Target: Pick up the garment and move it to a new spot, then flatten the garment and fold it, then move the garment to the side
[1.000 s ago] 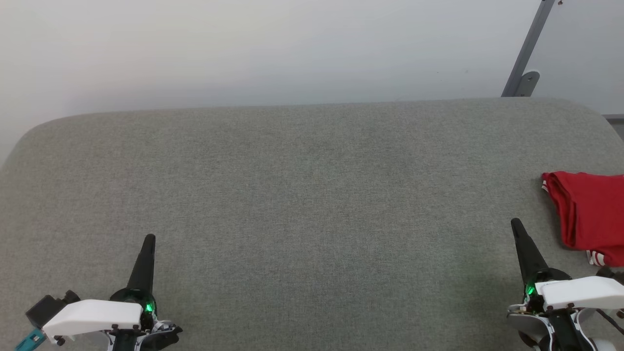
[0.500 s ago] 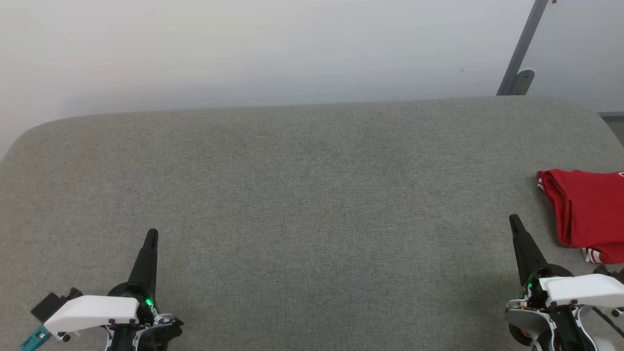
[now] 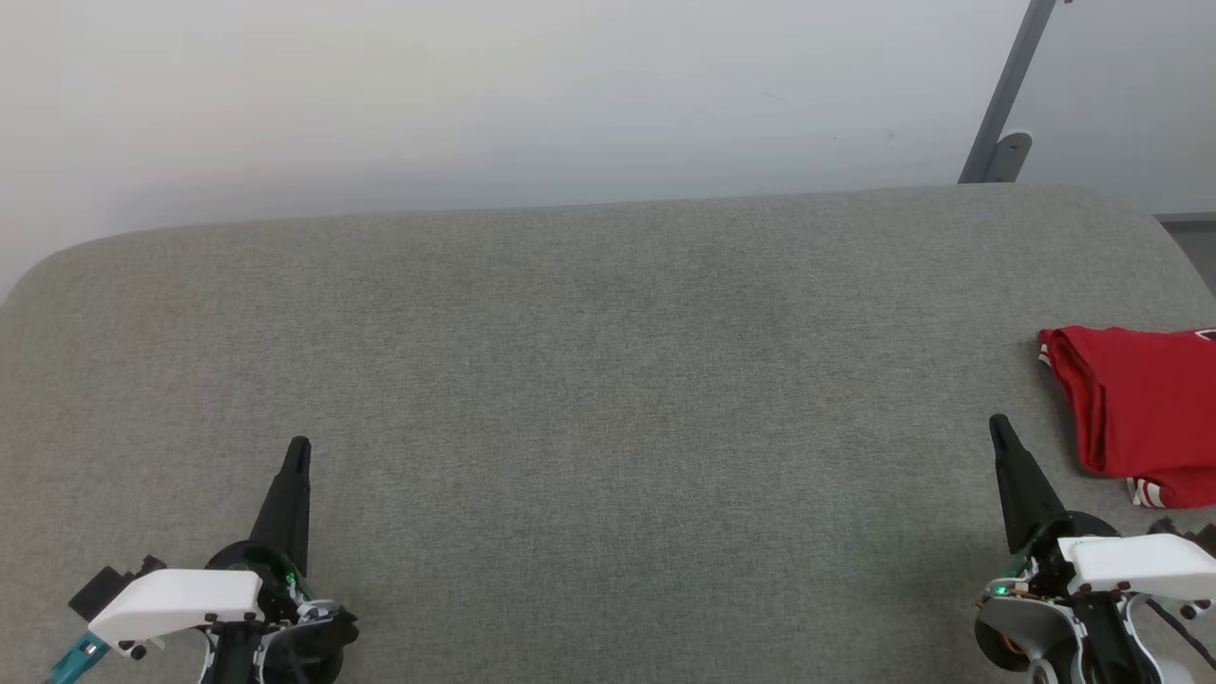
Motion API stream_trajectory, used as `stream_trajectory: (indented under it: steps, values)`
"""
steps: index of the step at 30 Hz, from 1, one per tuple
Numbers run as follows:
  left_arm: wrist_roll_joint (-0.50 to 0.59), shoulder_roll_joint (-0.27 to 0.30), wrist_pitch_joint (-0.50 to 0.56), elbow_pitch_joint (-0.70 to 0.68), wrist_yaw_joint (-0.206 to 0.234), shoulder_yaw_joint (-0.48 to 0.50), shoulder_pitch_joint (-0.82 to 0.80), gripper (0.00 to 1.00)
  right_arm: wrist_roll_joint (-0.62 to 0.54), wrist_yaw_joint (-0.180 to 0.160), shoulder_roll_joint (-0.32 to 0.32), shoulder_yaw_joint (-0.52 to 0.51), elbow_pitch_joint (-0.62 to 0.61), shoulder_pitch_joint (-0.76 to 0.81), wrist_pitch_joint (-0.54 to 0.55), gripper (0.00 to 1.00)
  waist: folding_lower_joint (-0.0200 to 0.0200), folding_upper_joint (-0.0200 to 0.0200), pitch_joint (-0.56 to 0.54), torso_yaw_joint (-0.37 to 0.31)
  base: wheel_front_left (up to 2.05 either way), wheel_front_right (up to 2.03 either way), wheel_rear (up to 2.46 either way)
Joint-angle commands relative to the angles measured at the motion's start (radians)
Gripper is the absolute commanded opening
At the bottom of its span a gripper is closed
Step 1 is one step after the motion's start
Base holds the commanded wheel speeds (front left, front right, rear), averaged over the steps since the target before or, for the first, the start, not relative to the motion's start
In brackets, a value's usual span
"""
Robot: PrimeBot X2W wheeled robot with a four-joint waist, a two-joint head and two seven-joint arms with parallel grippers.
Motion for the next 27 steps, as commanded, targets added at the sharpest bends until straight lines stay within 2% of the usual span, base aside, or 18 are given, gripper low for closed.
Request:
stream_trajectory:
  steps: [1,27]
  values:
    - [-0.017,-0.003,0.009,0.002,-0.003,0.005,-0.018,0.00,0.023,0.000,0.006,-0.002,0.004,-0.016,0.007,0.00,0.0000,-0.0001,0.000,-0.002,0.00,0.00,0.00]
    - [-0.018,-0.008,0.014,0.003,-0.003,0.011,-0.019,0.00,0.028,0.000,0.006,-0.002,0.005,-0.014,0.007,0.00,0.0000,-0.0001,0.000,-0.003,0.00,0.00,0.00]
